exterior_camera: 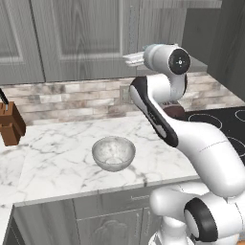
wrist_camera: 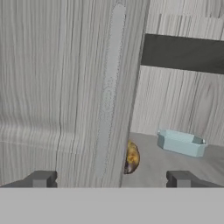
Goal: Open the cabinet. Pick the banana and apple from the cabinet and place them into the bowl. Then close the cabinet.
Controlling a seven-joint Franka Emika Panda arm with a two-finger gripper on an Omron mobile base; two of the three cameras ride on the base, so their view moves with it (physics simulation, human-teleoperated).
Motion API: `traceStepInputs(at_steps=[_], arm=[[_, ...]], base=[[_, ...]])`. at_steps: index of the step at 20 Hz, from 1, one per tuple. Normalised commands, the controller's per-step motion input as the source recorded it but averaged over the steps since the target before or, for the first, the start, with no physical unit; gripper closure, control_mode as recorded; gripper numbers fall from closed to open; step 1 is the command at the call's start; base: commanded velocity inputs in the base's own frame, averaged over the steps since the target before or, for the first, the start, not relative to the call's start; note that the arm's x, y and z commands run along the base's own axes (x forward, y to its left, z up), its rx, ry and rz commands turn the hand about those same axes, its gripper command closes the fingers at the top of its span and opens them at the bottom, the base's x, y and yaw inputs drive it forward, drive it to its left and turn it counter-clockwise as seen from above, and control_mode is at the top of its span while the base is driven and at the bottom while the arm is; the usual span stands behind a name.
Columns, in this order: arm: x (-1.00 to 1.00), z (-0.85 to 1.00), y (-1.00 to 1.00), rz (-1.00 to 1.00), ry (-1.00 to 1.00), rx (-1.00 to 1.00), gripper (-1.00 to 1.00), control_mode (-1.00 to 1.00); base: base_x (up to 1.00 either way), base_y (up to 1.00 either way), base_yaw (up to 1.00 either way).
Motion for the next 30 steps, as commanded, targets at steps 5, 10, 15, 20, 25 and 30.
traceStepInputs(at_steps=[5, 10, 15, 20, 25, 30], arm=[[0.21, 0.12, 0.07, 0.0, 0.01, 0.0, -1.0, -1.0], [0.28, 0.01, 0.06, 0.0, 0.01, 0.0, -1.0, -1.0], [0.37, 0.0, 0.12, 0.0, 0.0, 0.0, -1.0, -1.0], [0.41, 0.0, 0.11, -0.01, 0.0, 0.0, -1.0, -1.0], [0.41, 0.0, 0.04, 0.0, 0.01, 0.0, -1.0, -1.0], [0.4, -0.02, 0.01, 0.0, 0.0, 0.0, -1.0, -1.0]], base=[[0.0, 0.0, 0.0], [0.0, 0.0, 0.0], [0.0, 0.0, 0.0], [0.0, 0.0, 0.0], [0.0, 0.0, 0.0], [0.0, 0.0, 0.0]])
